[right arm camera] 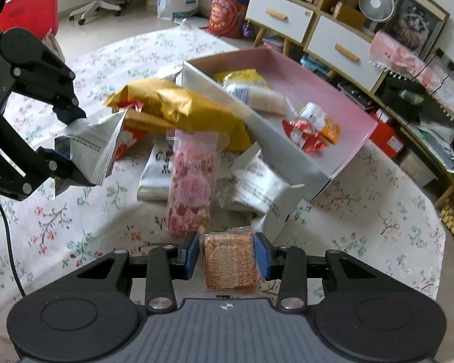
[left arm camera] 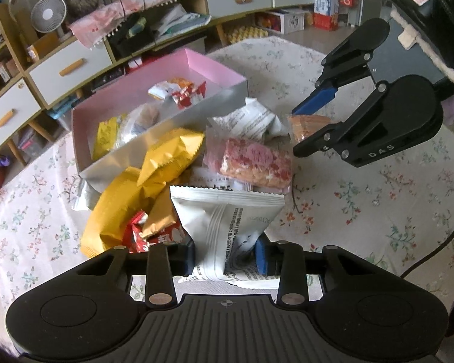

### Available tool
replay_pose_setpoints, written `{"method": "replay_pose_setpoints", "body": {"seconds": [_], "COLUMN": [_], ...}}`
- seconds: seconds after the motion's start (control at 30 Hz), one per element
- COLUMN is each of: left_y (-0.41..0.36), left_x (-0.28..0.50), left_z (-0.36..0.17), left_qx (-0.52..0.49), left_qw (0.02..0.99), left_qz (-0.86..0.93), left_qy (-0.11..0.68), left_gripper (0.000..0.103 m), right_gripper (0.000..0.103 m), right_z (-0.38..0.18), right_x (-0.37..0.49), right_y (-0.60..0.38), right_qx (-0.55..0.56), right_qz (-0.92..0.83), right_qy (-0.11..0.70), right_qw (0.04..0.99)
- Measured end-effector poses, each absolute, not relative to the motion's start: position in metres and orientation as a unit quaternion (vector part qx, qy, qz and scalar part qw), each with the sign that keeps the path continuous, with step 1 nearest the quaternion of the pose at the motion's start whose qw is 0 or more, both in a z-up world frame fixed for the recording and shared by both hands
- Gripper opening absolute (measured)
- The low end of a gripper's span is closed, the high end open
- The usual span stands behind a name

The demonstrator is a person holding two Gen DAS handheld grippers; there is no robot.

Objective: Organize snacks
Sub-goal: 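Carry the white pouch and tan cracker toward the pink box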

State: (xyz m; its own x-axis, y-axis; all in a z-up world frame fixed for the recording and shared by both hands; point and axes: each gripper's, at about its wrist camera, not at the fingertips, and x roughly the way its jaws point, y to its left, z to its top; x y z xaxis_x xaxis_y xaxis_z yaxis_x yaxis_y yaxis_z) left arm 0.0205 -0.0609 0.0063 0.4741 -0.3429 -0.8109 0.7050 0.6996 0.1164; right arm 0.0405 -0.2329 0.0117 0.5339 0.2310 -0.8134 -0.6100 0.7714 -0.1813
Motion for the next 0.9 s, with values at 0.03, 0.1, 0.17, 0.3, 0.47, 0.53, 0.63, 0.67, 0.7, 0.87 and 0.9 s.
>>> {"method": "replay_pose_setpoints", "body": {"seconds": [0.03,0.1,0.17,0.3,0.47,0.53,0.63,0.67,0.7,0.87,0.9], "left_y": [-0.06,-0.059,-0.058,-0.056,-0.054,-0.054,-0.055,-0.055,-0.056,-0.062,-0.064], "left_x": [0.02,0.019,0.02,0.022,0.032,0.039,0.051,0.056,0.061,0.091,0.097], "left_z": [0.009,0.015,0.019,0.028,0.037,0.041,0.045,0.046,0.047,0.043,0.041], "left_qx": [0.222,0.218,0.214,0.206,0.2,0.194,0.186,0.182,0.178,0.169,0.167], "left_qw": [0.831,0.835,0.839,0.848,0.864,0.872,0.882,0.885,0.888,0.898,0.899], "left_qz": [-0.316,-0.316,-0.316,-0.312,-0.292,-0.281,-0.27,-0.267,-0.263,-0.24,-0.237], "left_qy": [0.401,0.394,0.387,0.375,0.36,0.352,0.339,0.336,0.333,0.327,0.327], "left_gripper": [0.034,0.034,0.034,0.034,0.034,0.034,0.034,0.034,0.034,0.034,0.034], "right_gripper": [0.018,0.018,0.019,0.019,0.019,0.019,0.019,0.019,0.019,0.019,0.019], "right_z": [0.014,0.018,0.022,0.031,0.046,0.05,0.054,0.055,0.055,0.053,0.053], "right_x": [0.04,0.04,0.042,0.043,0.049,0.056,0.066,0.07,0.073,0.092,0.097], "right_y": [-0.233,-0.232,-0.232,-0.231,-0.231,-0.231,-0.231,-0.23,-0.23,-0.232,-0.234], "right_qx": [-0.23,-0.227,-0.224,-0.219,-0.202,-0.193,-0.177,-0.173,-0.169,-0.144,-0.137], "right_qz": [0.248,0.247,0.243,0.233,0.216,0.205,0.191,0.185,0.181,0.158,0.154], "right_qy": [0.409,0.402,0.395,0.38,0.357,0.35,0.34,0.338,0.336,0.335,0.336], "right_qw": [0.848,0.852,0.857,0.868,0.886,0.894,0.904,0.907,0.909,0.918,0.919]}}
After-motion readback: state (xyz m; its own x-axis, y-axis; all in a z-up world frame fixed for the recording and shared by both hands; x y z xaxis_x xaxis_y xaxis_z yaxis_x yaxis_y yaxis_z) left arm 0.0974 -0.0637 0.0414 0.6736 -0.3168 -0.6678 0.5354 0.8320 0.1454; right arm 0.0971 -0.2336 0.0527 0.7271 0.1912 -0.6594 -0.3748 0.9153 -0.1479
